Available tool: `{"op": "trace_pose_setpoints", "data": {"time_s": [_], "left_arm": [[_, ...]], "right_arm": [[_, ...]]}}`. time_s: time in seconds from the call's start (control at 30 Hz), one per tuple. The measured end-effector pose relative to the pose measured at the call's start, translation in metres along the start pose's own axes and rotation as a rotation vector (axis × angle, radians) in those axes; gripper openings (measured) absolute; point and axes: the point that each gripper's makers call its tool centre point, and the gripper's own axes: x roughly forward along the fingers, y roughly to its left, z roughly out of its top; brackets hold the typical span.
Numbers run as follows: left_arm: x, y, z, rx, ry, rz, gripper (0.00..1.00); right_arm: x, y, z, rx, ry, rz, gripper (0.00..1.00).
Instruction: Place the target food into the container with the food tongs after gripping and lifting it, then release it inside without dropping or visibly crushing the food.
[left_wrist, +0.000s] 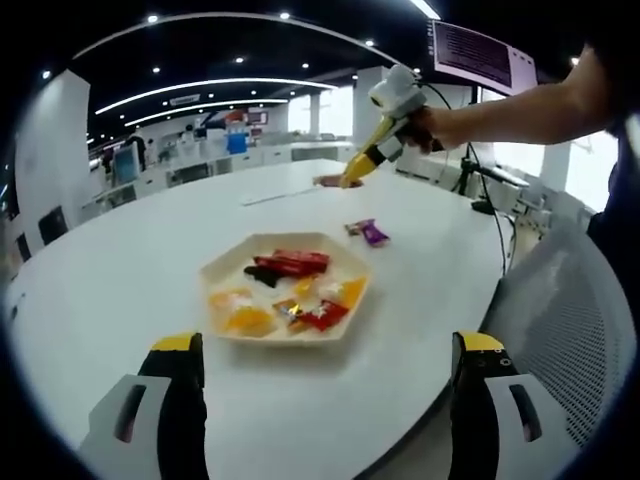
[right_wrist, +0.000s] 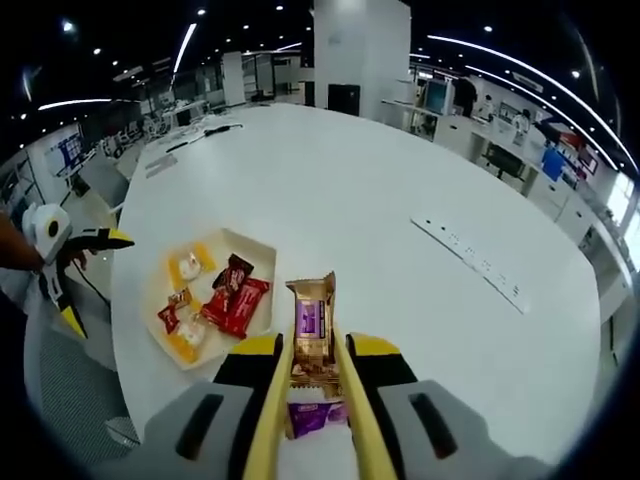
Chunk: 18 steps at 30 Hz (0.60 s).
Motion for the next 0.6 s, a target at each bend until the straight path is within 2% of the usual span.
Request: {"op": "trace_pose_setpoints", "data": {"time_s": [0.23, 0.6], "left_arm": [[0.0, -0.002, 0.001, -0.006, -0.005, -0.006, 1.0], [0.0, 0.0, 0.003, -0.001, -0.009, -0.002, 1.0]], "right_arm": [[0.003, 0.012, 0.008, 0.018, -0.011, 0.02, 0.24], [0.007, 0.031, 0.021, -0.009, -0.025, 0.047, 0.24]]}}
